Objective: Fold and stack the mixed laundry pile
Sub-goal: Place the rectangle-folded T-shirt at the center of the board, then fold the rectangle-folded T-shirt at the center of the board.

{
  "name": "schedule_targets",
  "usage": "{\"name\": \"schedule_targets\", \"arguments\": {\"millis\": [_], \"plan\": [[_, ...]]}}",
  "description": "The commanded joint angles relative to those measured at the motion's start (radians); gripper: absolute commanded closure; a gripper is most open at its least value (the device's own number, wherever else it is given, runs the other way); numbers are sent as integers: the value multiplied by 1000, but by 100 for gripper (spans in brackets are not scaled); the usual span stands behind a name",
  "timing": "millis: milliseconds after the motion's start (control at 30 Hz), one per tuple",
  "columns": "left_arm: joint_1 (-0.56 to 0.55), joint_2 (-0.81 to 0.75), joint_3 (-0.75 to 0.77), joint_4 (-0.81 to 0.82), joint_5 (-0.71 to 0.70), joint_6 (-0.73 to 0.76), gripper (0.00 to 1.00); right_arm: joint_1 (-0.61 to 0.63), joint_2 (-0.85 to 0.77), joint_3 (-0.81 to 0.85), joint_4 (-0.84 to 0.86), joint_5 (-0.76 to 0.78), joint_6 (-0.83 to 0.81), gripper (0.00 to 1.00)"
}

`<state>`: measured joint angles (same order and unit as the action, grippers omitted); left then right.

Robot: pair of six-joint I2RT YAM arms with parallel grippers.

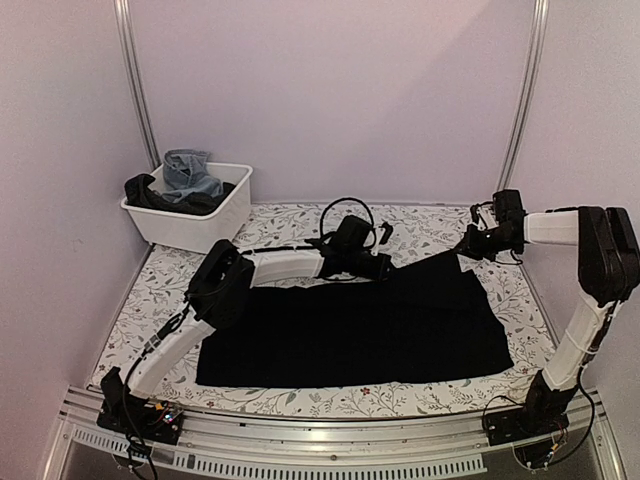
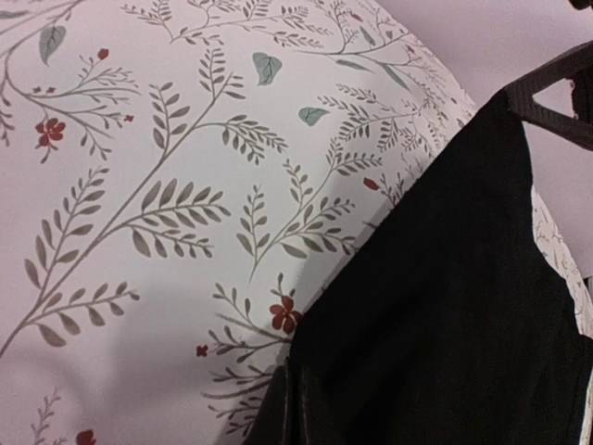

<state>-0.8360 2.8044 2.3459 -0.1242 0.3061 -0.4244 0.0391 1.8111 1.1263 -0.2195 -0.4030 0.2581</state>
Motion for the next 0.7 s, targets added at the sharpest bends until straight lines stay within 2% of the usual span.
{"name": "schedule_targets", "arguments": {"millis": [0, 233, 533, 667], "plan": [[-12, -124, -135, 55, -33, 47, 100, 6, -67, -28, -4, -10, 13, 100], [-24, -325, -411, 256, -58, 71, 100, 5, -204, -141, 11, -46, 49, 100], [-94, -417, -516, 266, -52, 202, 100, 7, -429, -306, -15, -60, 95, 100], [-134, -483, -652, 319, -62, 228, 100, 9, -539, -362, -56, -52, 130, 100]]}}
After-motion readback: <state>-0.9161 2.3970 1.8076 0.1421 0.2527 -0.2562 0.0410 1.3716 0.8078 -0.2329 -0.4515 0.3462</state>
